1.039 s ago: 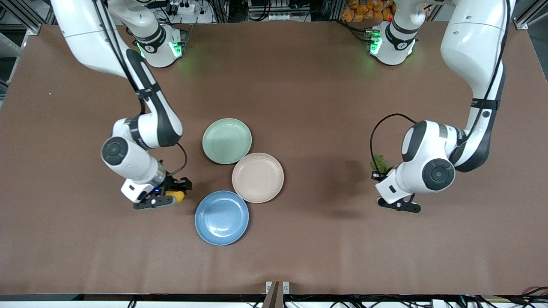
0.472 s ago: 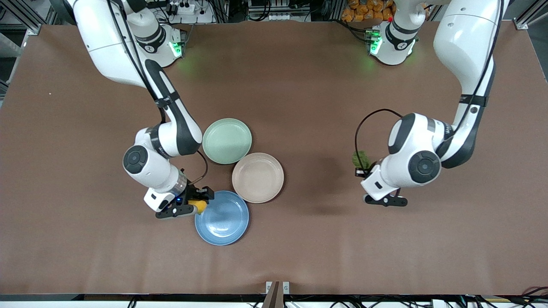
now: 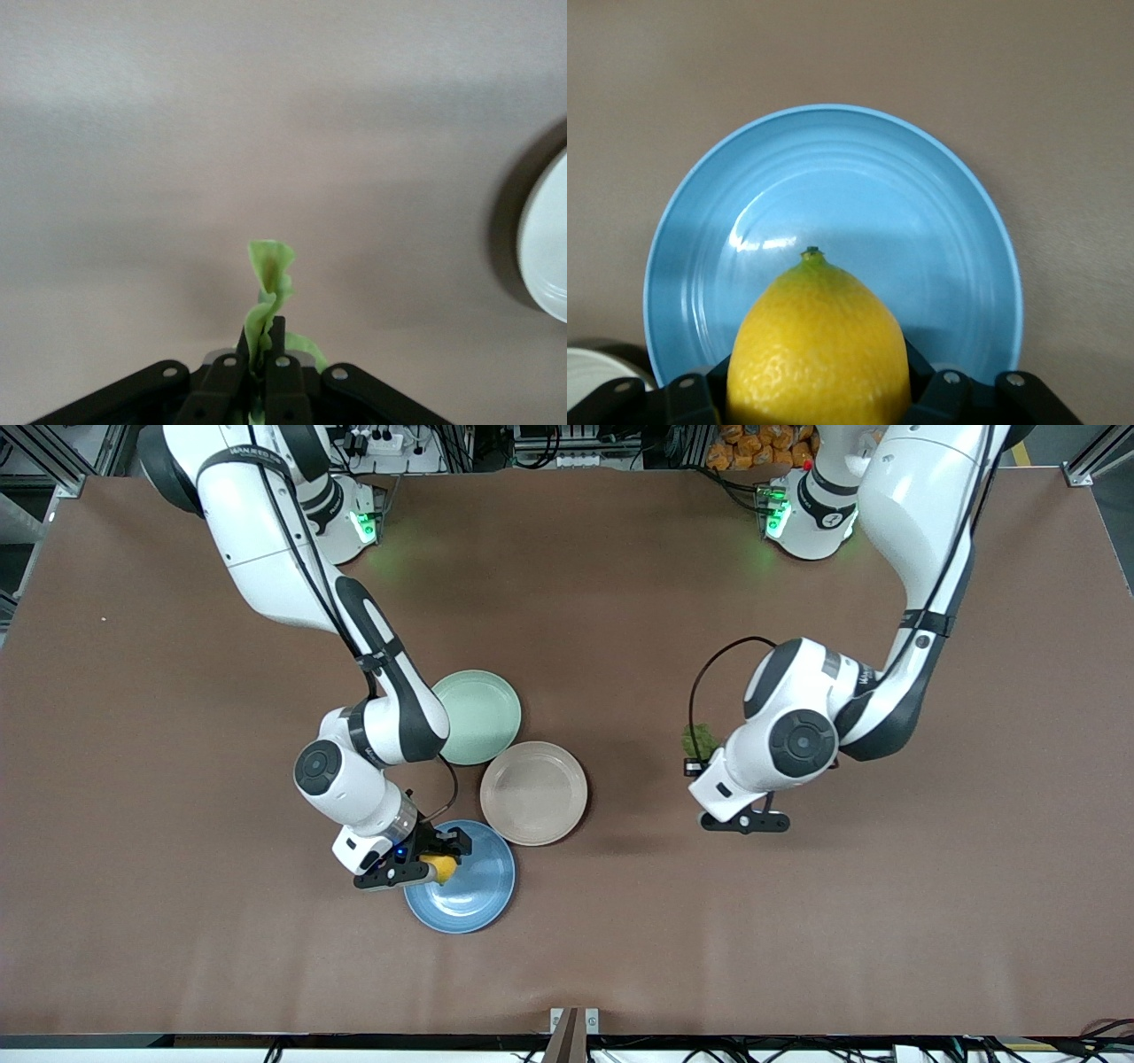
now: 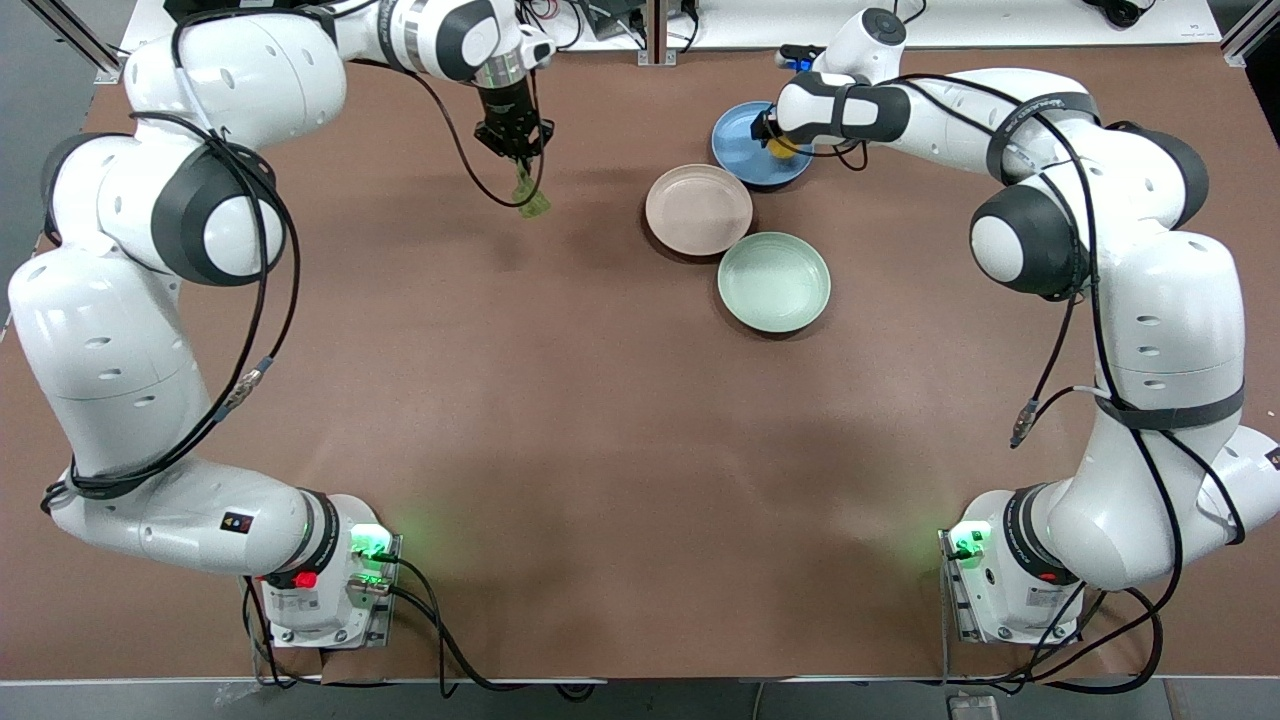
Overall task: Place lemon and lettuce in plates
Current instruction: 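Carry the lemon onto the blue plate with the right gripper and release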
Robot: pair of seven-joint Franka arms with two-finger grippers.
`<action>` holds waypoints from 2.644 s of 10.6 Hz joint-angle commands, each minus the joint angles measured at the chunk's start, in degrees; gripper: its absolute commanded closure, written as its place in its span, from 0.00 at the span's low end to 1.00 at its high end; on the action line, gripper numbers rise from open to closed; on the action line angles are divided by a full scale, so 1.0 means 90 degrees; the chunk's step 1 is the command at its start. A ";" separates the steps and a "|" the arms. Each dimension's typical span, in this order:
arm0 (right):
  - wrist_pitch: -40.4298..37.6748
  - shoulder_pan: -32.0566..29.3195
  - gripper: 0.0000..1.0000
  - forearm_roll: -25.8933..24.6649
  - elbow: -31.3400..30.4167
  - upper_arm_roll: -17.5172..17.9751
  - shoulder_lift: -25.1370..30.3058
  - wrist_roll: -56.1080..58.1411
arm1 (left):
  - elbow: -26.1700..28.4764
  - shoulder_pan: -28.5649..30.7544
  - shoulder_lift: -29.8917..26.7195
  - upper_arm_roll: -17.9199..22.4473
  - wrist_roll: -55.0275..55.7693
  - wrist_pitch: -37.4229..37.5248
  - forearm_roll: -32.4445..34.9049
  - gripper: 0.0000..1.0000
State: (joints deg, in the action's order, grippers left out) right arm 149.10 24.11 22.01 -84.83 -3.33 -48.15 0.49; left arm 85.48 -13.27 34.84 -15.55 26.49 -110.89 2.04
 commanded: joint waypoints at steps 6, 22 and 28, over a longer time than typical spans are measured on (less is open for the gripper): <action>0.0406 0.0153 0.37 0.0201 0.0294 -0.0128 -0.0412 -0.0045 | -0.0191 -0.0741 0.0367 0.0038 0.1156 -0.0909 -0.0139 1.00; -0.2239 -0.0187 0.00 0.0573 0.0715 -0.0919 0.0739 0.0625 | -0.0191 -0.1806 0.1099 0.0116 0.2876 -0.3642 -0.0080 1.00; -0.2582 -0.1173 0.00 -0.0675 -0.0651 -0.0949 0.1852 0.2083 | -0.0191 -0.2089 0.1470 0.0194 0.3120 -0.4806 -0.0080 1.00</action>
State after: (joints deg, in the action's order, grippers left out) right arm 125.93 15.17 19.28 -84.89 -12.67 -36.29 17.35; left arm 85.11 -30.76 46.94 -15.14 53.00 -151.91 2.01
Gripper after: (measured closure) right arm 0.000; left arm 0.956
